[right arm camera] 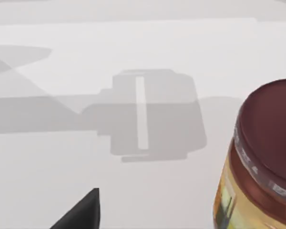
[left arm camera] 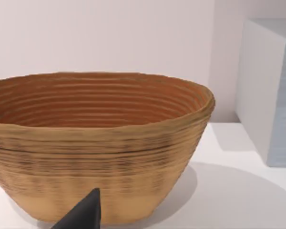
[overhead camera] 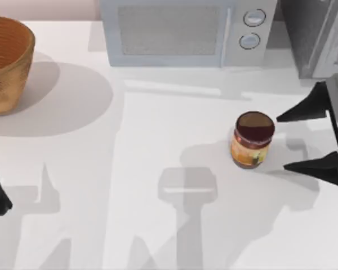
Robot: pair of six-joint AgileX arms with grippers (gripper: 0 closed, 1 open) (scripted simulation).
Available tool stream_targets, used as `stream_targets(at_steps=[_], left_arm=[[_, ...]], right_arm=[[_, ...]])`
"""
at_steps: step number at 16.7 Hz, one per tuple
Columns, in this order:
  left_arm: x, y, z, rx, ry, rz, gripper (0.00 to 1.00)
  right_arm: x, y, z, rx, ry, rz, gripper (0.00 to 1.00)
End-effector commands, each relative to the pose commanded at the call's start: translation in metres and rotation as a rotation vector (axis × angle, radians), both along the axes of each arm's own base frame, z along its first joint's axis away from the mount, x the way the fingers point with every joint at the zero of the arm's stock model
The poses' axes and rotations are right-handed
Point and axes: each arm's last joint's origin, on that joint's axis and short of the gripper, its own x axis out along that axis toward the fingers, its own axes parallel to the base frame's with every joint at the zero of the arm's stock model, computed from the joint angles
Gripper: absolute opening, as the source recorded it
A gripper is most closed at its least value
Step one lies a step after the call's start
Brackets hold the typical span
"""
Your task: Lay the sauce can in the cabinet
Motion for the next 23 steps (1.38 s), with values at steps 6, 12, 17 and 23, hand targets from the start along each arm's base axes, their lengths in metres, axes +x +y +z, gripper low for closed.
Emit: stream_targets(at_steps=[6, 12, 17, 23], left_arm=[[0.0, 0.0, 0.0, 0.0, 0.0, 0.0, 1.0], [0.0, 0.0, 0.0, 0.0, 0.0, 0.0, 1.0], [0.0, 0.0, 0.0, 0.0, 0.0, 0.0, 1.0], [0.0, 0.0, 0.0, 0.0, 0.0, 0.0, 1.0]], right_arm=[[0.029, -0.001, -0.053, 0.174, -0.003, 0.053, 1.0], [0.043, -0.002, -0.095, 0.301, -0.022, 0.045, 1.0], [0.043, -0.002, -0.095, 0.301, -0.022, 0.045, 1.0], [0.045, 0.002, -0.093, 0.3, -0.024, 0.047, 1.0]])
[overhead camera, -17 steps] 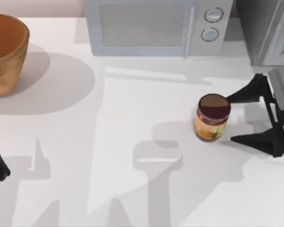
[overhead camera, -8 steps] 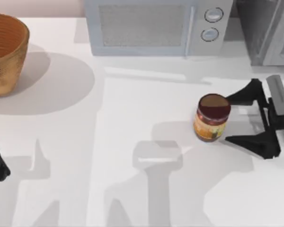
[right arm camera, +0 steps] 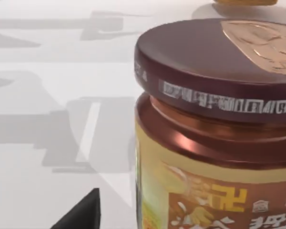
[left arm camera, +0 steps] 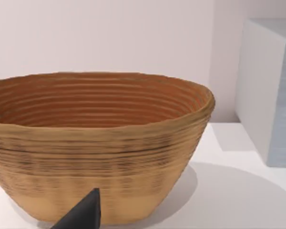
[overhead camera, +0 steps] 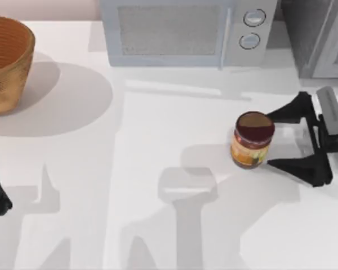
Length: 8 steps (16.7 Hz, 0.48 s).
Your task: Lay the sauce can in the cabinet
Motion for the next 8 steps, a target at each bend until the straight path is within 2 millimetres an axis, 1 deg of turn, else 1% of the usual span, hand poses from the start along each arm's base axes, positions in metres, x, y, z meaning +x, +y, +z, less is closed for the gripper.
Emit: stream_targets(at_steps=[4, 8], left_arm=[[0.0, 0.0, 0.0, 0.0, 0.0, 0.0, 1.0], [0.0, 0.0, 0.0, 0.0, 0.0, 0.0, 1.0]], right_arm=[[0.006, 0.007, -0.004, 0.001, 0.003, -0.003, 1.0], [0.008, 0.019, -0.012, -0.001, 0.005, -0.001, 1.0]])
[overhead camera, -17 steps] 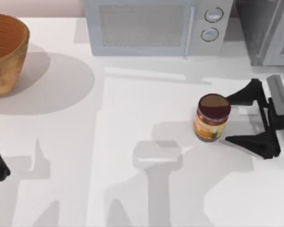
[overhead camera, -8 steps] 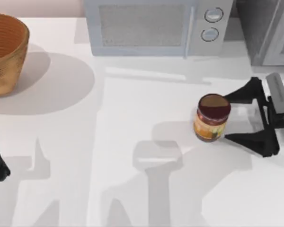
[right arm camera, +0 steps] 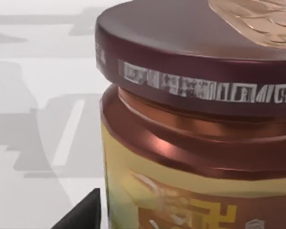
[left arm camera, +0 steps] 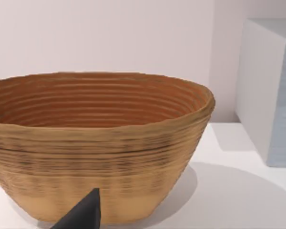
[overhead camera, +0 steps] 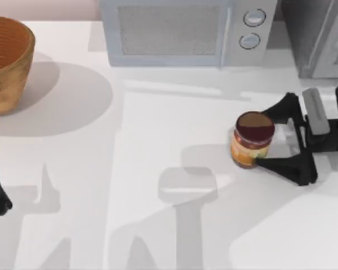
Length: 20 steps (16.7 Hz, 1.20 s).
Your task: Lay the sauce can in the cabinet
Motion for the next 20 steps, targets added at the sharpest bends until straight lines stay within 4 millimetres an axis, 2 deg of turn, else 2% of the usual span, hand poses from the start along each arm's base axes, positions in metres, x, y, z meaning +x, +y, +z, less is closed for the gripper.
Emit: stream_targets(at_steps=[4, 10, 18, 20], left_arm=[[0.0, 0.0, 0.0, 0.0, 0.0, 0.0, 1.0], [0.0, 0.0, 0.0, 0.0, 0.0, 0.0, 1.0], [0.0, 0.0, 0.0, 0.0, 0.0, 0.0, 1.0], [0.0, 0.0, 0.0, 0.0, 0.0, 0.0, 1.0]], right_arm=[[-0.002, 0.014, -0.004, -0.001, -0.002, 0.0, 1.0], [-0.009, 0.032, 0.002, 0.002, -0.005, -0.001, 1.0], [-0.01, 0.036, 0.004, 0.001, -0.003, -0.001, 1.0], [-0.01, 0.036, 0.004, 0.001, -0.003, -0.001, 0.85]])
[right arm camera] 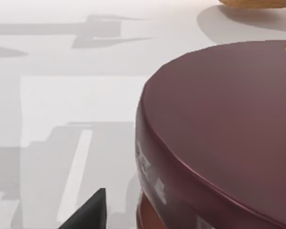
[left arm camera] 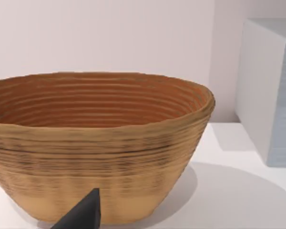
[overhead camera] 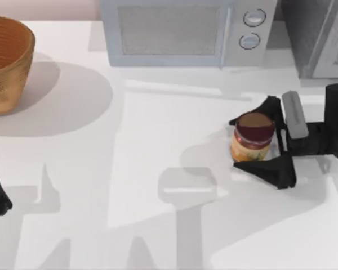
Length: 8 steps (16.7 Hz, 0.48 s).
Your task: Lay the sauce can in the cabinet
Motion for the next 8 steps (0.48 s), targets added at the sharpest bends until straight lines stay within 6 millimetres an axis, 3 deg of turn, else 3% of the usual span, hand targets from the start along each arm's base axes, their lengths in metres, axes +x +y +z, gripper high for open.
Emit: stream_targets(at_steps=[8], left_arm=[[0.0, 0.0, 0.0, 0.0, 0.0, 0.0, 1.0]], right_arm=[[0.0, 0.0, 0.0, 0.0, 0.0, 0.0, 0.25]])
